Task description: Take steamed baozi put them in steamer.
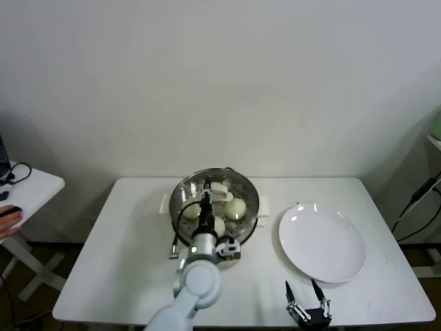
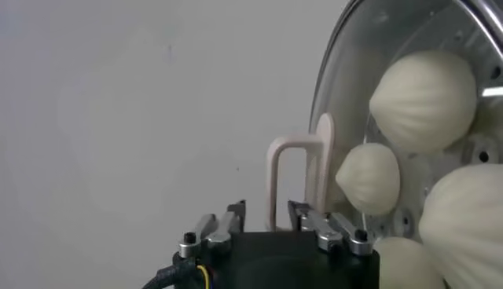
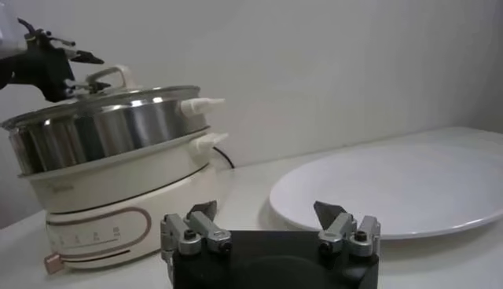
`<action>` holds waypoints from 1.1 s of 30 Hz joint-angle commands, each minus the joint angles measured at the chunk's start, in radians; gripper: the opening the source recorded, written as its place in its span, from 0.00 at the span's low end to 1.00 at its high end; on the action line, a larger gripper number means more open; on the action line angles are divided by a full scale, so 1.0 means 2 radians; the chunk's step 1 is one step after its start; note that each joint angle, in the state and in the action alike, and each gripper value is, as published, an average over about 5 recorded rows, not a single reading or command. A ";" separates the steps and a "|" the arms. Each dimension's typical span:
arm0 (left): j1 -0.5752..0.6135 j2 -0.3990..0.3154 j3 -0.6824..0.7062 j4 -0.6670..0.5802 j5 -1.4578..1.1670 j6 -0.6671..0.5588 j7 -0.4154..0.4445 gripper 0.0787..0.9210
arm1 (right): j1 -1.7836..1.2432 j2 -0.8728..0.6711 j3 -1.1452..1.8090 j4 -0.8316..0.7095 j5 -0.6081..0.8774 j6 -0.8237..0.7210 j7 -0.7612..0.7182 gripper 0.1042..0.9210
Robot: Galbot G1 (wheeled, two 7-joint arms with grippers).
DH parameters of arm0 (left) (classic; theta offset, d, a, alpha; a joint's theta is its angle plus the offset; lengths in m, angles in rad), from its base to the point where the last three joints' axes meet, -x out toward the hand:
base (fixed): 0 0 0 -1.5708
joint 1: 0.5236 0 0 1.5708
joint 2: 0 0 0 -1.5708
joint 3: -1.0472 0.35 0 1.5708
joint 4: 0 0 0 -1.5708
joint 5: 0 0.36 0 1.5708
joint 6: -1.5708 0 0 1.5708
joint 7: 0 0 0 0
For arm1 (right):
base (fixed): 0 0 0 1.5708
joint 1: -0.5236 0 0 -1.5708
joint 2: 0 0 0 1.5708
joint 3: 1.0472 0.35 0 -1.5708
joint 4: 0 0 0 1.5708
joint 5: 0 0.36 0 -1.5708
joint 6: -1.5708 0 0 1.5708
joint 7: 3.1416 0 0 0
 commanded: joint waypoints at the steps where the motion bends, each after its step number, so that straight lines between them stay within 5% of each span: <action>1: 0.006 0.012 0.000 -0.022 -0.018 -0.001 0.002 0.44 | -0.001 0.001 0.000 0.001 0.000 0.001 -0.001 0.88; 14: 0.027 0.043 -0.003 -0.086 -0.082 -0.005 0.011 0.86 | -0.001 0.001 0.000 -0.002 0.000 0.001 -0.002 0.88; 26: 0.085 0.069 -0.058 -0.184 -0.188 -0.029 -0.010 0.88 | 0.002 0.002 -0.005 -0.008 0.000 0.001 -0.002 0.88; 33: 0.131 0.065 -0.156 -0.214 -0.412 -0.057 -0.056 0.88 | 0.006 0.004 -0.005 -0.009 -0.002 0.002 0.011 0.88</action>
